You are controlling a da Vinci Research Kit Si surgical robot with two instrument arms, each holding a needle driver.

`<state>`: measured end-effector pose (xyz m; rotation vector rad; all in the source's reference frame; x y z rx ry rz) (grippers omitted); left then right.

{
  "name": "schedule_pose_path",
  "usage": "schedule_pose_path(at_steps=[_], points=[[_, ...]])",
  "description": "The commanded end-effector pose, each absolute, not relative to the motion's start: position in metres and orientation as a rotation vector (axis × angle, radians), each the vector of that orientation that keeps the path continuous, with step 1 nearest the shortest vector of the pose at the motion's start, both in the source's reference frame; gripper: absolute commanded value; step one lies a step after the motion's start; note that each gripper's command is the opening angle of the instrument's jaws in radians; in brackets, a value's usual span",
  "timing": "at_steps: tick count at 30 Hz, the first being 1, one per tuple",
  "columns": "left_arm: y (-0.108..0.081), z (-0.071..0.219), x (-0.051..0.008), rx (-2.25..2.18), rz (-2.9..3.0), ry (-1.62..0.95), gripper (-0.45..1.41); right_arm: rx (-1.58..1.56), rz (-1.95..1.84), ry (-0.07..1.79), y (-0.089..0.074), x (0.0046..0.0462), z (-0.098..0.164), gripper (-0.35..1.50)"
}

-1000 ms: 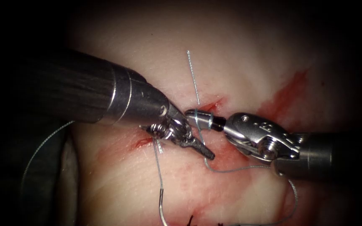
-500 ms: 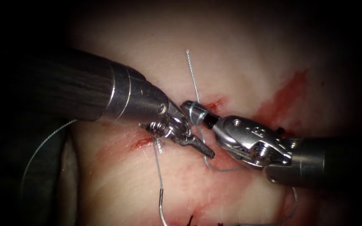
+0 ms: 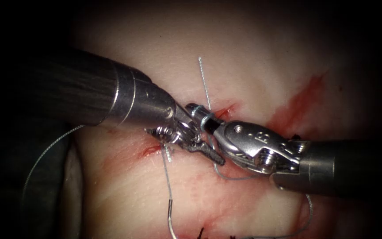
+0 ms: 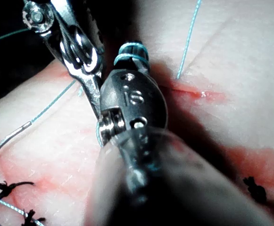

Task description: Wound Closure

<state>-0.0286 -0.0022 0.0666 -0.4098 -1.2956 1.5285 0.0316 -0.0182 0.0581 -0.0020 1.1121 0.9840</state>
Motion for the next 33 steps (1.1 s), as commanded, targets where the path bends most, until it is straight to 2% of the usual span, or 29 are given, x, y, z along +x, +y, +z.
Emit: schedule_pose_path(at_steps=[1,5,16,18,26,27,30,32,33], points=[[-0.0022,0.0671,-0.0291,-0.41,1.527,-1.295,-0.45,-0.003,0.994,1.101,-0.0182,0.0325,0.0581,-0.35],[-0.0022,0.0671,-0.029,-0.41,1.527,-1.296,-0.45,-0.046,1.039,1.022,-0.0184,0.0324,0.0584,-0.35],[-0.0019,0.067,-0.0289,-0.415,1.524,-1.292,-0.45,-0.067,1.064,0.963,-0.0184,0.0324,0.0586,-0.33],[-0.0019,0.067,-0.0289,-0.415,1.524,-1.292,-0.45,-0.076,1.05,0.961,-0.0183,0.0324,0.0586,-0.23],[-0.0018,0.0669,-0.0288,-0.419,1.521,-1.289,-0.45,-0.101,1.021,0.949,-0.0172,0.0323,0.0584,-0.2],[-0.0016,0.0667,-0.0288,-0.422,1.518,-1.285,-0.45,-0.104,1.02,0.947,-0.0169,0.0322,0.0583,-0.11],[-0.0012,0.0667,-0.0288,-0.43,1.511,-1.277,-0.45,-0.108,1.018,0.945,-0.0166,0.0321,0.0583,-0.01],[-0.001,0.0668,-0.0288,-0.434,1.509,-1.272,-0.45,-0.109,1.019,0.945,-0.0166,0.0321,0.0585,0.27],[-0.001,0.0668,-0.0288,-0.434,1.509,-1.272,-0.45,-0.109,1.019,0.945,-0.0166,0.0321,0.0585,0.27]])
